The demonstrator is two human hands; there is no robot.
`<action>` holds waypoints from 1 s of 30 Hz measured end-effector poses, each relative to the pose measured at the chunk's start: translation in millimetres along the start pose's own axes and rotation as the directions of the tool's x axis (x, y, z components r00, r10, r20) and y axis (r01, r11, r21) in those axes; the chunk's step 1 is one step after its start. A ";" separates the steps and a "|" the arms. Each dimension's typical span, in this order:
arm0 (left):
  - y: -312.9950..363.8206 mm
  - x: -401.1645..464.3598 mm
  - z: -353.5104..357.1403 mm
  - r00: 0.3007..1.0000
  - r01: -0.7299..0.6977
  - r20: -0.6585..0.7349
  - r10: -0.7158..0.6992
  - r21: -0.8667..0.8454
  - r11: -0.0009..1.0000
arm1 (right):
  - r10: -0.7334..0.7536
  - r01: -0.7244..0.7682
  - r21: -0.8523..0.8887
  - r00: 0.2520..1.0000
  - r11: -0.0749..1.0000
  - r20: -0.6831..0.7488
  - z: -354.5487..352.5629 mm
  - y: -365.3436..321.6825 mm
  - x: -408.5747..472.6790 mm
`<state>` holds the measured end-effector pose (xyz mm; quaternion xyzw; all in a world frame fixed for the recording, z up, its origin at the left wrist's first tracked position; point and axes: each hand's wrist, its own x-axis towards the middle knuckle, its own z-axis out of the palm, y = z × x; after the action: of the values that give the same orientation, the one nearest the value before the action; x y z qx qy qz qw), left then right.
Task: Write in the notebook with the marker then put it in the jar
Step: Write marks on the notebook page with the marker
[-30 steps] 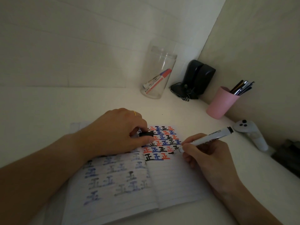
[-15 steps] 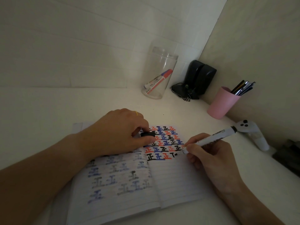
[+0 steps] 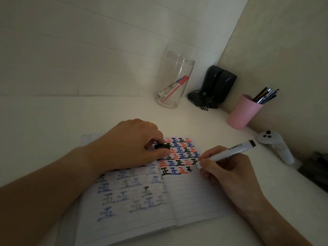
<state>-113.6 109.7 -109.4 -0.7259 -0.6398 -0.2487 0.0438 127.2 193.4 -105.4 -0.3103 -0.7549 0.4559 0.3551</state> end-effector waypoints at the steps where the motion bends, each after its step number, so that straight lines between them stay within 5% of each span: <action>1: -0.2 -0.1 0.4 1.000 -0.001 -0.002 0.001 0.005 1.000 | -0.001 0.001 -0.007 1.000 1.000 -0.001 -0.1 0.4 0.3; 24: -1.7 -0.8 2.4 1.000 -0.026 -0.012 0.026 0.004 1.000 | 0.049 -0.053 -0.040 0.994 0.998 -0.098 0.4 9.2 5.7; 30: -0.5 -4.3 4.6 1.000 0.004 -0.026 -0.006 -0.042 0.999 | 0.151 -0.124 0.168 0.976 0.978 -0.156 -0.5 -13.5 25.0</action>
<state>-112.9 107.6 -115.3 -0.7217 -0.6357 -0.2715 0.0365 111.8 208.2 -86.6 -0.3701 -0.6607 0.5098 0.4082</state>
